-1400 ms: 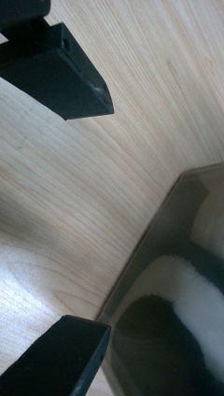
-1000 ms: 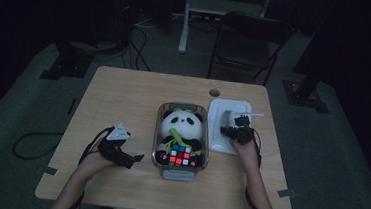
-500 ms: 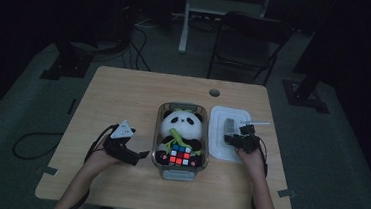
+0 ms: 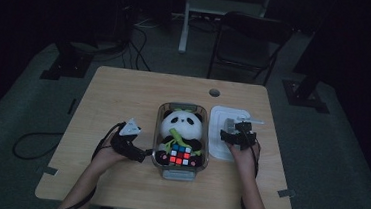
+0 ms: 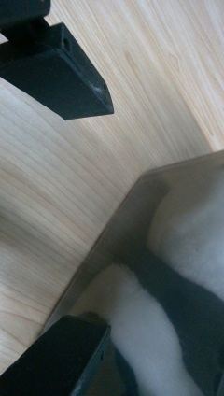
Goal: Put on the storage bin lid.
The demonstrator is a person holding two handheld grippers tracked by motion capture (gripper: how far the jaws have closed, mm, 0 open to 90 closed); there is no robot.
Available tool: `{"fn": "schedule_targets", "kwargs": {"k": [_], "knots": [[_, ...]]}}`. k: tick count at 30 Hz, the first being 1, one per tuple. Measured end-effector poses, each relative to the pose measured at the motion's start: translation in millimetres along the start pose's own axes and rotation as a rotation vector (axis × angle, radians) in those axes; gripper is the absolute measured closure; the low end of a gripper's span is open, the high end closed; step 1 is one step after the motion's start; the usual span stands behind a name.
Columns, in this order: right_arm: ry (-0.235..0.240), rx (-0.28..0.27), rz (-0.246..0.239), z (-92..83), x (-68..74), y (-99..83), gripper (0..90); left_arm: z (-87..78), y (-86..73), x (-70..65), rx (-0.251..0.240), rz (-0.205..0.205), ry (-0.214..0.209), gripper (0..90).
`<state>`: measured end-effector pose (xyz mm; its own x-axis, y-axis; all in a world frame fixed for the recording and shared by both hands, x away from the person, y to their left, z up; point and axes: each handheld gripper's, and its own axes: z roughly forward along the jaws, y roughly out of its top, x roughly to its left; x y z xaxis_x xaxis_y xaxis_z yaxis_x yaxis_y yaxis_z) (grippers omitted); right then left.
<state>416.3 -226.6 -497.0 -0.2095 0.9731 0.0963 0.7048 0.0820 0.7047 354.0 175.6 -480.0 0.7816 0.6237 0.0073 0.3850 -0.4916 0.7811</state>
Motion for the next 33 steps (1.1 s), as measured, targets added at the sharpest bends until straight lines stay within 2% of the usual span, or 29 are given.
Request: {"fn": "schedule_targets", "kwargs": {"k": [1,3,4,5,6,10,12,16,20,26,33], "knots": [[-0.003,0.003,0.003,1.4,0.2,-0.1,26.6,0.9,0.5,-0.4,0.001,0.002,0.0,0.6],[0.001,0.004,0.004,3.6,0.5,-0.8,36.9,2.2,1.6,-1.3,-0.001,0.002,-0.006,0.6],[-0.012,0.003,0.003,4.3,0.9,-1.3,39.0,2.6,2.3,-1.9,-0.002,0.002,-0.008,0.6],[-0.019,0.005,0.001,4.7,1.3,-1.7,45.0,3.1,2.9,-2.4,0.002,0.008,-0.006,0.6],[-0.017,0.008,0.0,5.0,1.3,-2.1,47.0,3.3,3.1,-2.8,0.003,0.013,0.002,0.6],[-0.017,0.004,-0.014,4.2,1.0,-3.3,65.3,2.9,3.9,-2.9,0.007,0.011,-0.001,0.6],[0.011,-0.001,-0.011,2.4,-0.7,-2.4,66.4,2.8,4.4,-4.1,0.011,0.014,0.0,0.6],[0.021,-0.019,0.008,-4.6,-4.2,-2.3,67.7,3.5,5.1,-6.9,0.009,0.02,-0.005,0.6],[0.03,-0.031,0.007,-16.2,-8.0,0.3,67.9,4.0,5.8,-8.4,0.013,0.025,-0.009,0.6],[0.038,-0.074,0.003,-41.9,-12.8,8.0,68.0,4.1,6.7,-10.3,0.015,0.021,-0.011,0.6],[0.047,-0.145,-0.026,-77.7,-7.9,23.4,68.1,10.0,10.5,-13.0,0.028,0.034,-0.019,0.6]]}}
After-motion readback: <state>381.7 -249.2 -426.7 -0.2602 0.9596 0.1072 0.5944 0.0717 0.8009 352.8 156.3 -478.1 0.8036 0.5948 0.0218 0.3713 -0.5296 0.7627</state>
